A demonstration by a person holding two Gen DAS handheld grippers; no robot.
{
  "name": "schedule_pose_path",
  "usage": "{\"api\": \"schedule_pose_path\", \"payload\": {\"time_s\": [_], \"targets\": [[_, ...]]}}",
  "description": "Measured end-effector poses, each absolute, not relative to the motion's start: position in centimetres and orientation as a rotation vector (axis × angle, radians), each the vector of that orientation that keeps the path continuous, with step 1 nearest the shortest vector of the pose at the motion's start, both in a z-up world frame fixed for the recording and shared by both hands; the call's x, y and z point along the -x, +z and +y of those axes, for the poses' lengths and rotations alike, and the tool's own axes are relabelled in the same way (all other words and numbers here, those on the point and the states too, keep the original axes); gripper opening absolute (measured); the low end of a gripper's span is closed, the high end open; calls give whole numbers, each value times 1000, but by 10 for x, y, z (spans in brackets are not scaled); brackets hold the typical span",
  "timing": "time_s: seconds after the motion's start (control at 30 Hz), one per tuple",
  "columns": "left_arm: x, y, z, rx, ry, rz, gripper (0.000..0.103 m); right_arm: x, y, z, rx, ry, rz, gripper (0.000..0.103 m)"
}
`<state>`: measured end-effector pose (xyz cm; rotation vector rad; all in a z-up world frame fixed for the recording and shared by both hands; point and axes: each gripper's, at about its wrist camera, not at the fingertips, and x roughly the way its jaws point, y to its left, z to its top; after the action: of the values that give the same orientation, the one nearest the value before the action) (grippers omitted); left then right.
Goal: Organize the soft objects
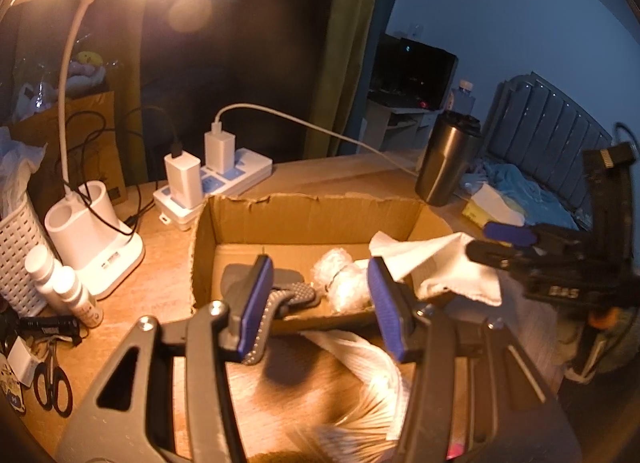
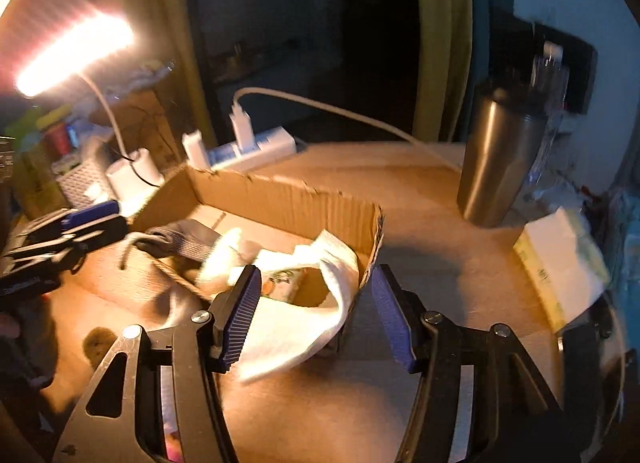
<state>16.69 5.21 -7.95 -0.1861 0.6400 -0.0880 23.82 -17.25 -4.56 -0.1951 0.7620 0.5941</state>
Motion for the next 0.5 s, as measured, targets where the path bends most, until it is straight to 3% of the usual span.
{"api": "schedule_pose_path", "payload": {"time_s": [0.5], "targets": [[-139, -72, 53, 188, -83, 615, 51, -205, -27, -189, 159, 586, 693, 61]]}}
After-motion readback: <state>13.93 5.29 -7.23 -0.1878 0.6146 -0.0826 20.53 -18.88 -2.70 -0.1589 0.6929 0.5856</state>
